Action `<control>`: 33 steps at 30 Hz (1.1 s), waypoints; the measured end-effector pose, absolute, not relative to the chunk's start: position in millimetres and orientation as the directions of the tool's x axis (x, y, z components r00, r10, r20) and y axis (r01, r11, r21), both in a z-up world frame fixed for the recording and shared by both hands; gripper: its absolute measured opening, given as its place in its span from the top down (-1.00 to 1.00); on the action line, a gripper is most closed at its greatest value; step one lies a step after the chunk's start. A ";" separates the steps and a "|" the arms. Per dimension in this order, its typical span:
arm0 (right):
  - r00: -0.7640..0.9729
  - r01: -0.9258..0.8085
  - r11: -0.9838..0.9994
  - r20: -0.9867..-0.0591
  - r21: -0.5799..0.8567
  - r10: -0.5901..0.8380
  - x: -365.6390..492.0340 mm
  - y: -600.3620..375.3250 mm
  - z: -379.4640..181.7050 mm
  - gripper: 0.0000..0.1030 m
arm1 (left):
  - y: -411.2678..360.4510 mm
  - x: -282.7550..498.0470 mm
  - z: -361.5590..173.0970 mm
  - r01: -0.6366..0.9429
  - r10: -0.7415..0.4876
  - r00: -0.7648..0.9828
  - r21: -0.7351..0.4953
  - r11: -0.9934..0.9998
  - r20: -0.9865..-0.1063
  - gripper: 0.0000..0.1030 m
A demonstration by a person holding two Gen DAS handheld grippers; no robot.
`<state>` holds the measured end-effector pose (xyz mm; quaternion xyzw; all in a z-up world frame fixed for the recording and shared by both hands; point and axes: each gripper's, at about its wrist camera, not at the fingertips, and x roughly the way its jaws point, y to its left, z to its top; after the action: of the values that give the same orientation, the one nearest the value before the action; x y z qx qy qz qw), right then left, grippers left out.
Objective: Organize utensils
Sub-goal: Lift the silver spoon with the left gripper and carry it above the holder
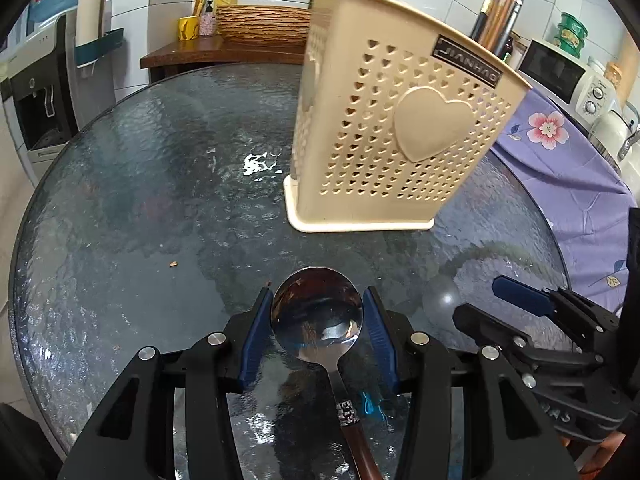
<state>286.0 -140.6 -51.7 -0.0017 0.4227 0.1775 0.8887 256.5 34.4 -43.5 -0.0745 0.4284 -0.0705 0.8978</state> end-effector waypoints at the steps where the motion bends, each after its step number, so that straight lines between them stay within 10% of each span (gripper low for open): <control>1: 0.579 -0.319 0.937 -0.754 0.142 0.311 285.5 -139.4 -52.2 -0.18 | 35.6 256.4 -44.2 0.058 -0.188 0.621 -0.195 0.979 -0.761 0.12; 15: 0.570 -0.331 0.943 -0.789 0.035 0.229 297.4 -91.0 -65.5 0.28 | 48.6 257.4 -44.9 0.034 -0.179 0.621 -0.202 0.979 -0.763 0.12; 33: 0.659 -0.357 0.910 -0.632 0.212 0.406 285.4 -149.6 8.2 0.29 | 30.3 239.5 3.7 0.155 -0.262 0.715 -0.218 0.964 -0.648 0.21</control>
<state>285.4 -149.6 8.2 0.0346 0.3554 0.2097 0.9102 239.5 30.3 3.7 -0.0738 0.3600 -0.1129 0.9232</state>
